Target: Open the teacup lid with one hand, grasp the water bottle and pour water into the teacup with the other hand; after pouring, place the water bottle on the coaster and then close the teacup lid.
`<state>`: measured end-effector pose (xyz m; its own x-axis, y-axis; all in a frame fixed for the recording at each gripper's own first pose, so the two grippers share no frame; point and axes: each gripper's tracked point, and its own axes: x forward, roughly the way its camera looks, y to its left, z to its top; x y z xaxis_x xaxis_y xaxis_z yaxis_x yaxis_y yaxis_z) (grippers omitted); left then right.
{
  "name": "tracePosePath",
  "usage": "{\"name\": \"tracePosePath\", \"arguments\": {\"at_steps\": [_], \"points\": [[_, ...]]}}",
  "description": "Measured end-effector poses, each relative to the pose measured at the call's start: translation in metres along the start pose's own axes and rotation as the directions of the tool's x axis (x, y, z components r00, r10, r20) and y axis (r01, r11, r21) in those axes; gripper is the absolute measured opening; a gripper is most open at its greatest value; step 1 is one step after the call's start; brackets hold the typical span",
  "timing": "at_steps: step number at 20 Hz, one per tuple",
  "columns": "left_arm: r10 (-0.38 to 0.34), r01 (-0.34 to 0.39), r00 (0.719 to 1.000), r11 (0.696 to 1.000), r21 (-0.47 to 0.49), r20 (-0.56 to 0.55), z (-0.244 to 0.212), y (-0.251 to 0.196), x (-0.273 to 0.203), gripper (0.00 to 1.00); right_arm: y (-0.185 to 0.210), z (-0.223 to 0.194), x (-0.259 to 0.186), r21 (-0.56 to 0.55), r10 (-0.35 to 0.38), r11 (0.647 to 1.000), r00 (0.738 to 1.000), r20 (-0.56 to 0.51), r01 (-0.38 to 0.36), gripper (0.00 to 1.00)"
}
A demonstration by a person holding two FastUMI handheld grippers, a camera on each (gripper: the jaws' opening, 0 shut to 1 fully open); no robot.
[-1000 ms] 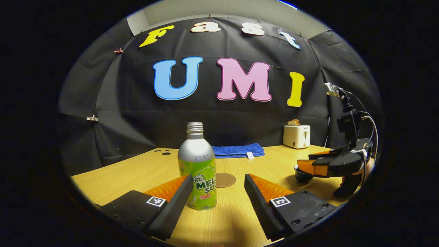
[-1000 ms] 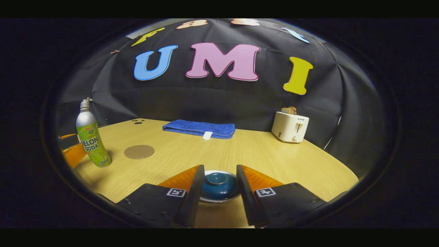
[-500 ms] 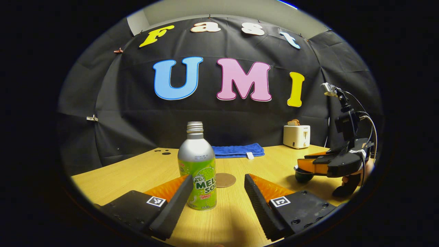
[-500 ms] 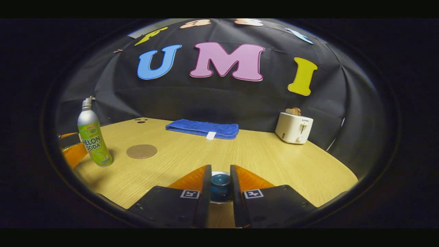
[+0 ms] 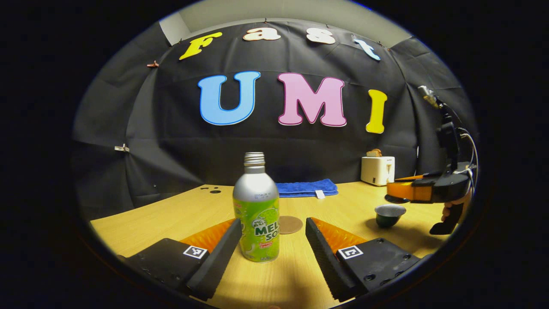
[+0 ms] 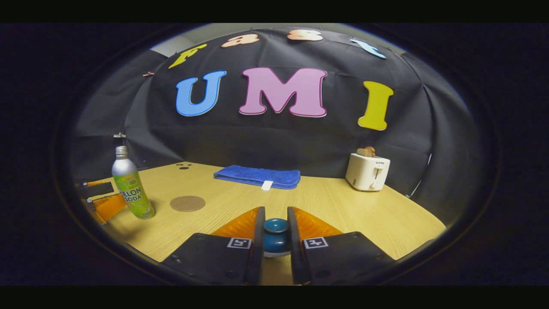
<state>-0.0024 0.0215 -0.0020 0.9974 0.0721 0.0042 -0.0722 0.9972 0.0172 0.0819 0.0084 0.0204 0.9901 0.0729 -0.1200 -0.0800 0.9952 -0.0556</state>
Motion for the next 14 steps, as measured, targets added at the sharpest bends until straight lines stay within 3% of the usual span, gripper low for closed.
{"name": "tracePosePath", "arguments": {"at_steps": [1, 3, 4, 6, 8, 9, 10, 11, 13, 14], "points": [[0.018, -0.018, 1.0, 1.0, 0.001, -0.001, 0.0, 0.005, 0.001, 0.95, -0.002, 0.002, -0.006, 0.007, 0.001, 1.0, 1.0, 0.01, -0.001, 0.34], [0.038, -0.038, 0.999, 0.999, 0.002, -0.002, 0.001, 0.01, 0.004, 0.95, -0.008, 0.004, -0.017, 0.017, 0.001, 1.0, 1.0, 0.023, -0.001, 0.24], [0.045, -0.045, 0.999, 0.999, 0.003, -0.004, 0.0, 0.013, 0.006, 0.95, -0.011, 0.003, -0.022, 0.025, 0.006, 1.0, 1.0, 0.03, -0.006, 0.34], [0.055, -0.055, 0.998, 0.998, 0.003, -0.004, 0.001, 0.017, 0.014, 0.95, -0.016, 0.0, -0.03, 0.055, 0.014, 0.998, 0.999, 0.043, -0.017, 0.24], [0.05, -0.05, 0.999, 0.999, 0.002, -0.003, 0.001, 0.019, 0.02, 0.95, -0.022, -0.009, -0.035, 0.077, 0.013, 0.997, 0.999, 0.037, -0.015, 0.29], [0.036, -0.036, 0.999, 0.999, 0.003, -0.002, 0.0, 0.017, 0.024, 0.95, -0.026, -0.015, -0.036, 0.077, 0.009, 0.997, 1.0, 0.03, -0.011, 0.24], [0.023, -0.023, 1.0, 1.0, 0.004, 0.0, 0.001, 0.015, 0.028, 0.92, -0.029, -0.02, -0.038, 0.067, 0.004, 0.998, 1.0, 0.022, -0.005, 0.29], [0.023, -0.023, 1.0, 1.0, 0.007, -0.002, 0.001, 0.016, 0.034, 0.95, -0.032, -0.025, -0.037, 0.051, -0.003, 0.999, 1.0, 0.017, 0.003, 0.34], [0.038, -0.038, 0.999, 0.999, 0.016, -0.002, 0.0, 0.021, 0.043, 0.95, -0.037, -0.032, -0.039, 0.036, -0.01, 0.999, 1.0, 0.009, 0.009, 0.24], [0.038, -0.037, 0.999, 0.999, 0.016, -0.002, 0.002, 0.021, 0.048, 0.95, -0.036, -0.034, -0.039, 0.045, -0.002, 0.999, 1.0, 0.01, 0.001, 0.24]]}}
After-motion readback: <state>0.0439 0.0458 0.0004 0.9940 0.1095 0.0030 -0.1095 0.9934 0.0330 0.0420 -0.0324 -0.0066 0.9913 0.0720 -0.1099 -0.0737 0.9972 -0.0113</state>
